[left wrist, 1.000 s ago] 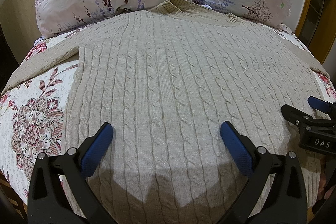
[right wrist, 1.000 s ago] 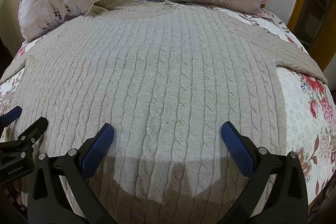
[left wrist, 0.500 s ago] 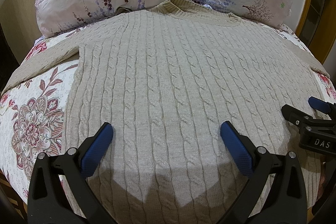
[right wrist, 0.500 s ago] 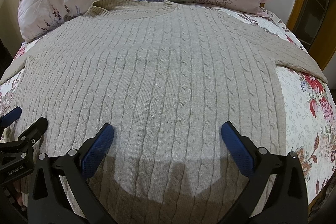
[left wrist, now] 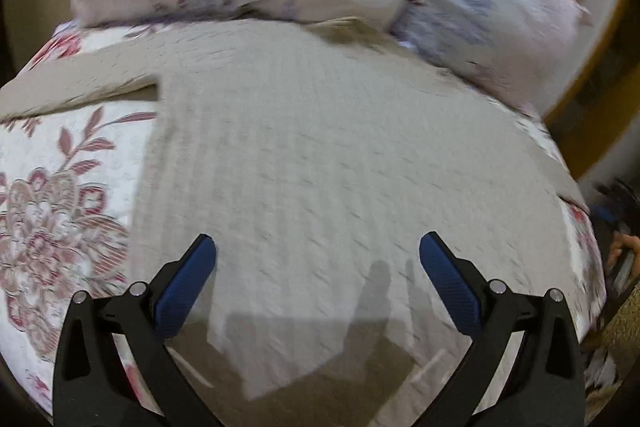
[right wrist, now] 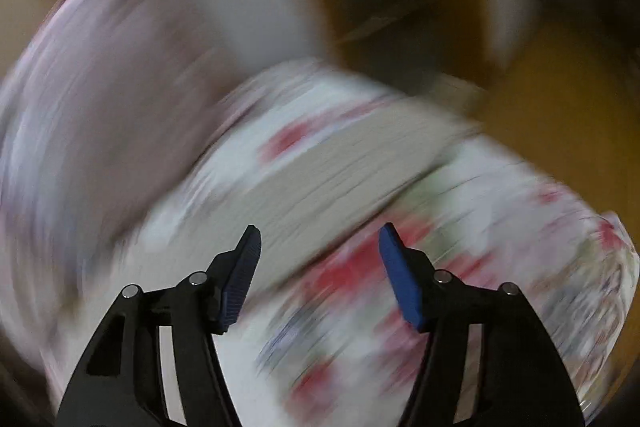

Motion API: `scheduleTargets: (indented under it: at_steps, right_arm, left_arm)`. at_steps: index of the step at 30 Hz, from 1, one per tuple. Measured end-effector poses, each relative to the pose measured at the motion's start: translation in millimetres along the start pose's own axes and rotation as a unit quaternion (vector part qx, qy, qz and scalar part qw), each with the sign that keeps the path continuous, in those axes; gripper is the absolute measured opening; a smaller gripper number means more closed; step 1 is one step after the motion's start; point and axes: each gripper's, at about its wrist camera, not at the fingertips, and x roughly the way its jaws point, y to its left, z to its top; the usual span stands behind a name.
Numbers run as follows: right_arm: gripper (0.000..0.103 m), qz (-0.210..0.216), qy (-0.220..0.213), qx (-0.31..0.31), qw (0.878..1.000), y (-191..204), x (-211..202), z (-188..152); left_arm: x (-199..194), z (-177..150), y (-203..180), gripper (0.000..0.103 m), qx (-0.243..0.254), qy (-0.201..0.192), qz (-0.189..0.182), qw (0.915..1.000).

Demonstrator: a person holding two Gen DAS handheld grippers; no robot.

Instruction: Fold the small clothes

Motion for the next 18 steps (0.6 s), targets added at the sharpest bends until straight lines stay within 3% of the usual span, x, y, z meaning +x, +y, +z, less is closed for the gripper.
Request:
scheduleTargets:
  at_steps: [2,4,6,10,11,14,16,18]
  right_arm:
    - [0.063,-0.005,0.001,0.112,0.994,-49,19,34]
    - [0.055,-0.001,0.022,0.161,0.987,-75,41,52]
    - [0.046,-0.003,0.043,0.164,0.985,-82,61,57]
    - [0.009,-0.017,0.032,0.157,0.987,-80,68,56]
    - [0.008,-0.017,0.031,0.159,0.987,-83,70,59]
    - [0.007,-0.014,-0.010,0.123,0.992,-61,57,63]
    - [0.007,0.035,-0.046,0.049,0.997,-13,29,61]
    - [0.007,0.096,-0.061,-0.033,0.993,46,3,45]
  left_arm:
    - [1,10,6,0.101,-0.008,-0.004,0.020,0.9998]
    - [0,18,11,0.101,-0.016,-0.014,0.030,0.9993]
    - [-2,31,20,0.101,-0.029,-0.026,0.040,0.9984]
    - [-13,48,55,0.101,-0.083,-0.045,0.066,0.9933]
    - [-14,55,65,0.101,-0.098,-0.048,0.071,0.9915]
    - [-25,70,110,0.101,-0.156,-0.056,0.081,0.9828]
    - [-35,76,143,0.101,-0.203,-0.070,0.072,0.9739]
    - [-44,81,179,0.101,-0.254,-0.092,0.071,0.9603]
